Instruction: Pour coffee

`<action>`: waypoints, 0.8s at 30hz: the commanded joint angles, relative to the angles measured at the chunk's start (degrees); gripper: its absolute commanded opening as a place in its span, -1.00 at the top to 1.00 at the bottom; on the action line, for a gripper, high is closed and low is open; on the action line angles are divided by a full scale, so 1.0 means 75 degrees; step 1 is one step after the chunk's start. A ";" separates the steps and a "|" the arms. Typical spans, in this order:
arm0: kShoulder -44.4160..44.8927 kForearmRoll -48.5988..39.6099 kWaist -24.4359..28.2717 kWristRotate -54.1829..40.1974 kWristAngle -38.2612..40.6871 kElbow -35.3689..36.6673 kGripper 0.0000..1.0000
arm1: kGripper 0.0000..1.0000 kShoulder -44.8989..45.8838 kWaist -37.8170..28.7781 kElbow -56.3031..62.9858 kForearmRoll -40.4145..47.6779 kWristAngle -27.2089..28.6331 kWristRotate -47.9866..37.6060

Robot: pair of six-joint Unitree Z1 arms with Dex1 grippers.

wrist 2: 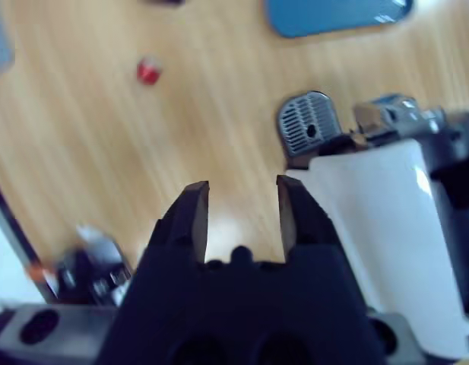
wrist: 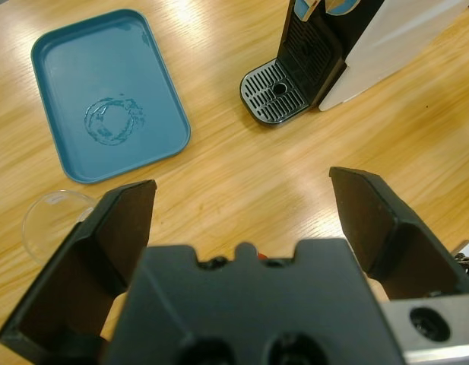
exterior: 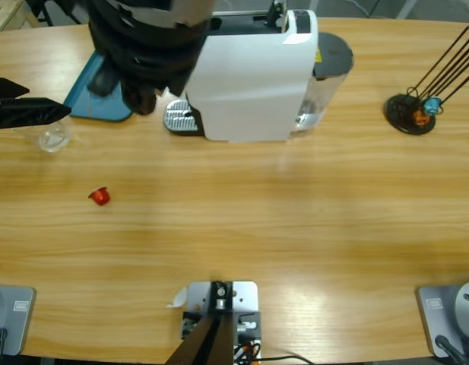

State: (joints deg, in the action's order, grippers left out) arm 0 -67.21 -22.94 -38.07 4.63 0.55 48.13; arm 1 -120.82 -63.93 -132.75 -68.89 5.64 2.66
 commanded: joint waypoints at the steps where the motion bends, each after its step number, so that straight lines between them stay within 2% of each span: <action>1: 0.0470 -0.0313 0.1509 0.0307 -0.0229 -0.0176 -0.89 | 0.32 -0.0093 -0.0253 0.0998 0.1312 0.0521 -0.2800; 3: 0.0655 -0.0346 0.2088 0.0332 -0.0238 -0.0143 -0.91 | 0.19 -0.0037 -0.0469 0.1467 0.1800 0.0521 -0.3067; 4: 0.0746 -0.0363 0.2407 0.0354 -0.0226 -0.0111 -0.92 | -0.03 -0.0030 -0.0647 0.1662 0.2015 0.0507 -0.3165; 9: 0.0788 -0.0648 0.3039 0.0689 0.0062 0.0028 -0.93 | -0.21 -0.0445 -0.1376 0.1770 0.2400 0.0134 -0.3139; 11: 0.0798 -0.0733 0.3161 0.0726 0.0182 0.0075 -0.93 | -0.28 -0.0660 -0.1626 0.1718 0.2397 -0.0281 -0.2610; 14: 0.0833 -0.0784 0.3178 0.0731 0.0240 0.0077 -0.93 | -0.33 -0.0937 -0.1765 0.1598 0.1938 -0.1007 -0.1192; 17: 0.0840 -0.0796 0.3178 0.0731 0.0353 0.0075 -0.93 | -0.56 -0.1077 -0.1765 0.1678 0.1429 -0.1272 -0.0001; 20: 0.0840 -0.0796 0.3178 0.0731 0.0369 0.0065 -0.93 | -0.65 -0.1021 -0.1727 0.1964 0.1429 -0.1668 0.0489; 22: 0.0849 -0.0796 0.3178 0.0731 0.0386 0.0044 -0.93 | -0.65 -0.0848 -0.1406 0.2206 0.1586 -0.2050 0.0587; 24: 0.0852 -0.0794 0.3178 0.0719 0.0517 0.0025 -0.93 | -0.65 -0.0663 -0.1104 0.2421 0.1739 -0.2076 0.0737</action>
State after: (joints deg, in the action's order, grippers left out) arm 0 -61.75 -27.75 -14.68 9.49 2.38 49.00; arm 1 -122.84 -73.33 -121.42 -57.44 -5.60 4.35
